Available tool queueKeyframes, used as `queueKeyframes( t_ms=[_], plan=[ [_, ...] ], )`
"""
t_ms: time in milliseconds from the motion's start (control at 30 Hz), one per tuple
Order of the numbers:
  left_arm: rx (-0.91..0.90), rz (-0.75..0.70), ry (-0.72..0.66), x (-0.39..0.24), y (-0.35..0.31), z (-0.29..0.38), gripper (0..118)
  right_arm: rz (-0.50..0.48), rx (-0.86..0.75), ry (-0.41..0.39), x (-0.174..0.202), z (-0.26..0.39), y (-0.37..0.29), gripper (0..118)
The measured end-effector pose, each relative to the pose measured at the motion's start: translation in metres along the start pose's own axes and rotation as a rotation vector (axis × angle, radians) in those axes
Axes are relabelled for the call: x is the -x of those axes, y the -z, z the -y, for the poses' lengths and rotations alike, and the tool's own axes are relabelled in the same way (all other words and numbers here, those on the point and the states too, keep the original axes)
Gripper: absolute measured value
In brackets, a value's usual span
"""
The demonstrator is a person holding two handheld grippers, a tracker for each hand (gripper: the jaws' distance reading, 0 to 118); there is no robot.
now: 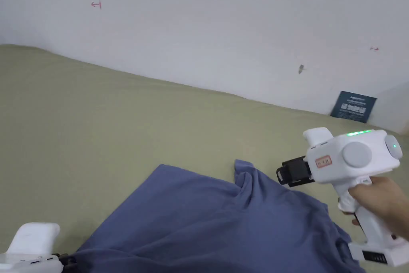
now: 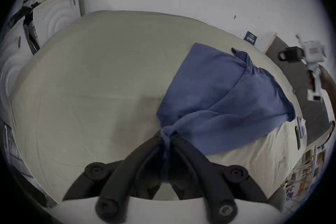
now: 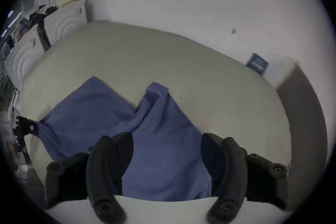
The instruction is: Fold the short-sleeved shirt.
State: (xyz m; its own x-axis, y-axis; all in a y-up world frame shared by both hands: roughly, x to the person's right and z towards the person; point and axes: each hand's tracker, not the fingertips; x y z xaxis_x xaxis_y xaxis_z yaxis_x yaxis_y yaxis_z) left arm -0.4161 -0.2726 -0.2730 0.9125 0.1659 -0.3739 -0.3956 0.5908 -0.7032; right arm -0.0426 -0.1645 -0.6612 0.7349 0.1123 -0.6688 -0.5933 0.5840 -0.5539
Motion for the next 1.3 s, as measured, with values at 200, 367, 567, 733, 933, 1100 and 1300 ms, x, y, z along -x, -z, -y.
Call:
queueKeyframes(
  t_ms=[200,367,567,733,933,1100,1300],
  plan=[
    [0.056,-0.018,-0.029,0.0,0.012,0.01,1,-0.004,0.21,-0.007,-0.025,-0.028,0.087,82],
    [0.058,-0.001,-0.074,0.001,0.013,0.016,1,-0.01,0.334,-0.092,-0.045,-0.017,0.148,82],
    [0.051,-0.017,-0.06,-0.006,0.012,0.015,1,-0.049,0.303,-0.103,-0.047,-0.009,0.162,78],
    [0.046,-0.017,-0.067,-0.002,0.012,0.015,1,-0.089,0.265,-0.106,-0.034,-0.006,0.142,2],
    [0.034,0.008,-0.076,0.0,0.004,0.011,1,-0.03,0.189,-0.096,-0.018,-0.004,0.111,2],
    [-0.045,0.069,-0.053,0.002,-0.021,-0.018,1,-0.051,-0.066,0.071,-0.027,-0.015,0.027,2],
    [-0.158,0.099,0.071,-0.017,-0.058,-0.087,1,0.036,-0.278,0.026,-0.018,-0.03,-0.08,2]
  ],
)
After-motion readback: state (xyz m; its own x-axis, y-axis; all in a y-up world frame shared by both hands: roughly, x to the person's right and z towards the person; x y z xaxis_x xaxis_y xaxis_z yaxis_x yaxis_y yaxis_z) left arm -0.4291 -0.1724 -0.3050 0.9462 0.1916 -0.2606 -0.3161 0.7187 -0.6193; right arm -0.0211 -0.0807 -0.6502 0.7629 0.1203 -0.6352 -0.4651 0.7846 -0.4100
